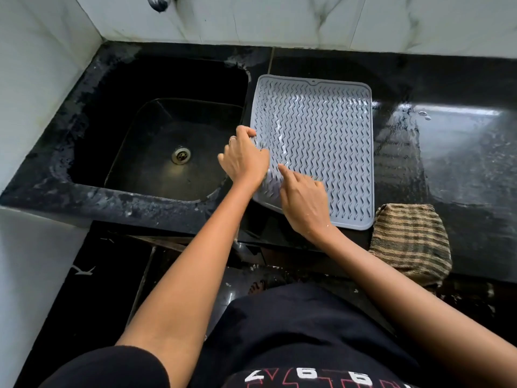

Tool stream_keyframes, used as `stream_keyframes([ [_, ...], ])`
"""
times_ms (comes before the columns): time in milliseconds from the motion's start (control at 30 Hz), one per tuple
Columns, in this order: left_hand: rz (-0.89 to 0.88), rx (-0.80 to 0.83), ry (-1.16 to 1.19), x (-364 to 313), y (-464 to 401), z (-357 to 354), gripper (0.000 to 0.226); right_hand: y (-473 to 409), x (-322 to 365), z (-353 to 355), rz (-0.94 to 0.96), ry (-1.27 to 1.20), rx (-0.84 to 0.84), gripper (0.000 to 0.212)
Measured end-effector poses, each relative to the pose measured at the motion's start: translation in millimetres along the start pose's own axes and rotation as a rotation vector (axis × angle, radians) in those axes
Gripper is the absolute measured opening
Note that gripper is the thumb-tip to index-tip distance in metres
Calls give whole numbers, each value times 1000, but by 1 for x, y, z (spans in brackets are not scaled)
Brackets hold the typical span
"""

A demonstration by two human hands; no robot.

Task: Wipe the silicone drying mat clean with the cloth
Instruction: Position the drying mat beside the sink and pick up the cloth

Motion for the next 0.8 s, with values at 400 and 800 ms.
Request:
stream_keyframes([
  [400, -564, 476, -442, 10, 44, -61, 54, 22, -13, -66, 6, 137, 398, 59],
  [800, -476, 335, -67, 15, 84, -61, 50, -3, -67, 40, -228, -409, 516, 31],
])
Point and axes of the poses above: each hand's wrist, its own y-axis away from the middle knuckle, its own z-axis out of the back of the hand, x = y × z, the point moved 8 cm from there along -y, towards the middle knuckle, and after that the axes turned 3 degrees about -y, right-handed, at the moved point
